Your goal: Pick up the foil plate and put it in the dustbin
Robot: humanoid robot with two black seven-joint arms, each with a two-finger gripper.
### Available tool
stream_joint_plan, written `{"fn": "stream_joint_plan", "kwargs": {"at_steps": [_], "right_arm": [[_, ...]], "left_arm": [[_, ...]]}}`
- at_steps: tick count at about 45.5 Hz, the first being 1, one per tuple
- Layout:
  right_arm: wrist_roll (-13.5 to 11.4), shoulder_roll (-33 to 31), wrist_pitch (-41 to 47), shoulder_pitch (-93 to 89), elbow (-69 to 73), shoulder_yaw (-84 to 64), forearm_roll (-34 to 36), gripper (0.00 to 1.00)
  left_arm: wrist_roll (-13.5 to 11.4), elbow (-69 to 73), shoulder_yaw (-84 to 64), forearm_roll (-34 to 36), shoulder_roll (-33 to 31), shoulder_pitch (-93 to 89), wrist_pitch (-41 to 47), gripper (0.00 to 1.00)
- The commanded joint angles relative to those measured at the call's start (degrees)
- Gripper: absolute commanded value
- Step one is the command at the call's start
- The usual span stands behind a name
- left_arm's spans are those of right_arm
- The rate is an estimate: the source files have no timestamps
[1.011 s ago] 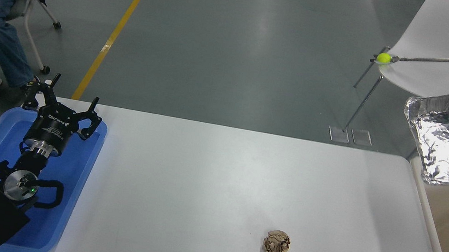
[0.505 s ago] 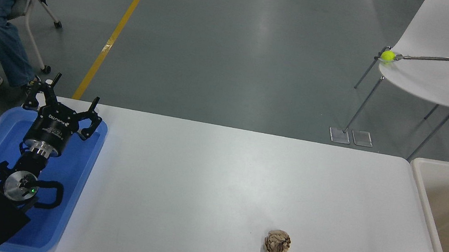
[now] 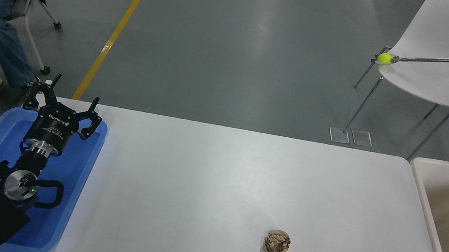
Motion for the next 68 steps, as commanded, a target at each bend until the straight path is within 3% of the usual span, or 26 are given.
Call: {"fn": "stream_joint_plan", "kwargs": {"at_steps": [1,2,5,9,12,23,39,55,68], "right_arm": [[-0.8,1.1,-1.8,-2.2,-1.1,1.6,0.8,0.00],[-0.8,1.2,-2.2,-2.2,-1.1,1.5,0.8,0.06],[-0.7,1.1,-3.3,-2.2,-1.0,1.4,1.0,0.43],[-0.7,1.1,-4.2,-2.2,-0.8,1.4,1.2,0.69],[-0.7,1.2,-4.7,-2.2,-0.6,0.9,1.2,1.00],[-0.7,0.9,-4.4,1.6,3.9,0.3,1.2,1.00],[-0.7,-2.5,-3.3,34.6,30.2,-16.0,0.9,1.00],[-0.7,5.7,0.9,63.2,59.0,-27.3,1.1,1.00],[-0.7,7.8,7.1,74.8,68.3,-27.5,1.1,1.00]], "left_arm": [[0.0,-0.1,0.0,0.0,0.0,0.0,0.0,1.00],[0.0,-0.1,0.0,0.0,0.0,0.0,0.0,1.00],[0.0,-0.1,0.0,0.0,0.0,0.0,0.0,1.00],[0.0,0.0,0.0,0.0,0.0,0.0,0.0,1.00],[0.0,0.0,0.0,0.0,0.0,0.0,0.0,1.00],[0.0,0.0,0.0,0.0,0.0,0.0,0.0,1.00],[0.0,0.0,0.0,0.0,0.0,0.0,0.0,1.00],[0.0,-0.1,0.0,0.0,0.0,0.0,0.0,1.00],[0.0,-0.1,0.0,0.0,0.0,0.0,0.0,1.00]]}}
